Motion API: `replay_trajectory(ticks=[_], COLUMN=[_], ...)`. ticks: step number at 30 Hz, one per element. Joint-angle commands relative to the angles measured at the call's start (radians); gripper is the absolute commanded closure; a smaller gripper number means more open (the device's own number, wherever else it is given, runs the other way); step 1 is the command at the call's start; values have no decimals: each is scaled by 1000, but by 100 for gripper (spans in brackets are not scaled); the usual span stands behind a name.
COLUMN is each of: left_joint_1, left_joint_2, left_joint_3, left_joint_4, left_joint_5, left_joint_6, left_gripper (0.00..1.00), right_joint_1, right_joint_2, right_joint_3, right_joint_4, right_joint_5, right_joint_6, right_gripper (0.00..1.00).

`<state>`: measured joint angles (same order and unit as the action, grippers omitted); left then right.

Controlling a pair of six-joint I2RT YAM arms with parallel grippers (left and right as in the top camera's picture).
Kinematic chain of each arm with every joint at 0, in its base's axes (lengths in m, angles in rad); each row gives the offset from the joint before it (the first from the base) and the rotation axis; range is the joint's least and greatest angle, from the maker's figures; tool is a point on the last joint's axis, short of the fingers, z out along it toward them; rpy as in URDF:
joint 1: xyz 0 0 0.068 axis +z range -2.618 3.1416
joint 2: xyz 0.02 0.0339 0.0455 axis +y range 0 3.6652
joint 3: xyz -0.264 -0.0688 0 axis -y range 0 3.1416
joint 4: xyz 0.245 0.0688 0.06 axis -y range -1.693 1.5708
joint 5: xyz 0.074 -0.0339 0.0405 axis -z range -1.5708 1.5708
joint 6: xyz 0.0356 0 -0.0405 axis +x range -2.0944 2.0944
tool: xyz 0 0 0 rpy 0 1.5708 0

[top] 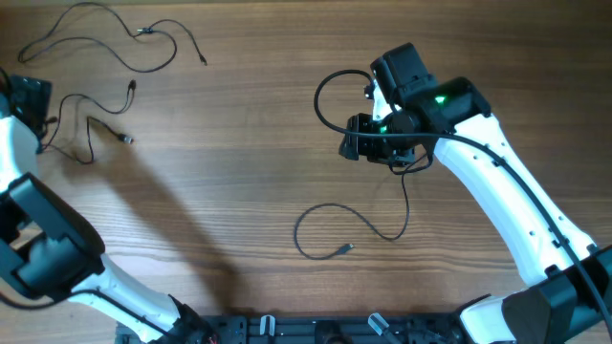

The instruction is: Untangle cables

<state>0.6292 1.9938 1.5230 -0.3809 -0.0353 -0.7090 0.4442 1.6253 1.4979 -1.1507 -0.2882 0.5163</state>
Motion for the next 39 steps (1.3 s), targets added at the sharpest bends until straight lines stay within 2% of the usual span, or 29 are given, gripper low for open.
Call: replay_trajectory(ticks=[1,2,4,5,6,9,13,15,18,20,21,23,24,26,29,30,31,32,33,34,36,38,39], left_joint_1=[-1,-1,-1,-2,-4,12,82,111,129,127,127,122,119,114,114,114,115,115,115,115,115,115,114], left_joint_2=[-146,-159,-172,-161,-145,-103,-12,20,35,35,35,18,8,-9,-9,-9,-8,-8,-8,-8,-17,-57,-98], left_joint_3=[67,67,66,57,28,-60,-80,-80,-80,-80,-78,-69,-69,-69,-69,-69,-69,-69,-69,-69,-69,-69,-69], left_joint_4=[-67,-105,-324,-410,-454,-394,-286,-196,-66,-15,34,189,244,327,370,368,351,328,300,266,216,129,97], left_joint_5=[5,5,-8,-18,-46,-56,-56,-56,-52,-43,-11,210,260,278,278,277,247,209,180,173,180,208,248], left_joint_6=[-6,-6,-6,-26,-97,-118,-114,-80,-80,-79,-55,27,29,29,29,29,29,29,29,78,154,151,127], left_gripper=[0,0,0,0,0,0,0,14,67,91,96,96,96,96,96,96,61,40,12,0,0,0,0], right_joint_1=[5,5,5,5,5,5,5,5,5,5,5,5,5,5,5,5,5,5,5,5,5,3,-4], right_joint_2=[6,6,6,6,6,6,6,6,6,6,6,6,6,6,6,6,6,6,6,6,6,6,6], right_joint_3=[-18,-18,-18,-18,-18,-18,-18,-18,-18,-18,-18,-18,-18,-18,-18,-18,-18,-18,-18,-18,-18,-17,-17], right_joint_4=[11,10,11,13,12,-2,-5,-2,2,8,10,6,6,6,6,6,6,6,6,6,2,-16,-40], right_joint_5=[-6,-6,-6,-6,-6,-6,-6,-6,-6,-6,-6,-6,-6,-6,-6,-6,-6,-6,-6,-6,-5,7,20], right_joint_6=[6,6,7,6,6,5,0,7,11,13,21,34,34,34,34,34,34,34,34,33,-5,-68,-87], right_gripper=[39,39,38,38,38,38,38,37,36,34,34,34,34,34,34,34,34,34,34,32,23,10,7])
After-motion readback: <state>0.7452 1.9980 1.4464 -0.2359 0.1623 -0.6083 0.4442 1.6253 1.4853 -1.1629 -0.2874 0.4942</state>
